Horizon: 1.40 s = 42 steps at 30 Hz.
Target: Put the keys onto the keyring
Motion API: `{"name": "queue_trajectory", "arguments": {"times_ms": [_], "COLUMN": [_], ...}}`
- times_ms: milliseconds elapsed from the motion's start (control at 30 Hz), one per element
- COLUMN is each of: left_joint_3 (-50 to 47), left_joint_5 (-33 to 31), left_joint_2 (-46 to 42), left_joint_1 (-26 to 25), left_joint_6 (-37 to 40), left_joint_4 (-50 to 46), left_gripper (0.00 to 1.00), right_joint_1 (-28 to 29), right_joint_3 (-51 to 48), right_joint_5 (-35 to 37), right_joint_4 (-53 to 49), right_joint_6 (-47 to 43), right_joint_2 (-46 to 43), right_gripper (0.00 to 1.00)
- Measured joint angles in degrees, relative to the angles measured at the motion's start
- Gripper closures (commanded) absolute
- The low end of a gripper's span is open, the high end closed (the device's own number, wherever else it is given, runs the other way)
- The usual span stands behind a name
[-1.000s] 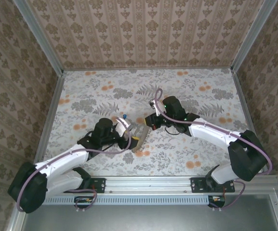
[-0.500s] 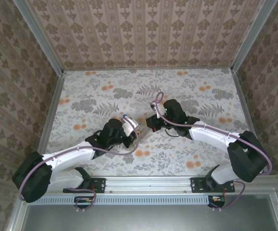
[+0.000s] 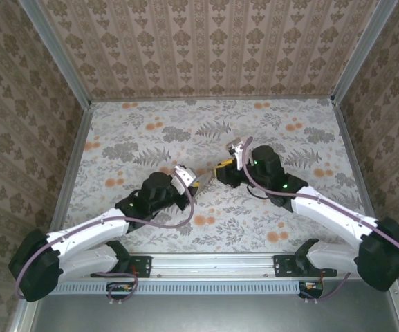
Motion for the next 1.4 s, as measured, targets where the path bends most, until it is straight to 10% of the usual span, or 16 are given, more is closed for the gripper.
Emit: {"name": "queue_trajectory", "arguments": {"times_ms": [233,367,667,1400], "left_joint_3": [-0.3,-1.2,-4.2,-5.2], "left_joint_5": [-0.4,0.3,0.4,-3.2], "left_joint_2": [-6.3,-10.0,-12.2,-12.2], "left_joint_1": [0.0,0.0,-0.5,-0.4], "left_joint_6": [10.3,17.5,32.2,31.1], "left_joint_4": [-1.3,-1.5,-1.9,0.2], "left_gripper": [1.00,1.00,1.00,1.00], "right_joint_1": [0.0,-0.6,1.1,1.3], "right_joint_3": [-1.5,4.2,-1.1,-0.1], "right_joint_5": [-0.8,0.3,-1.8,-7.2], "right_joint_4": [-0.9,-8.3,-0.7,-0.9], "right_joint_6": [-4.2,5.5,32.8,50.4], "right_joint_2": [-4.7,-2.2,-1.8,1.7], "right_gripper": [0.69,0.87,0.77,0.74]}}
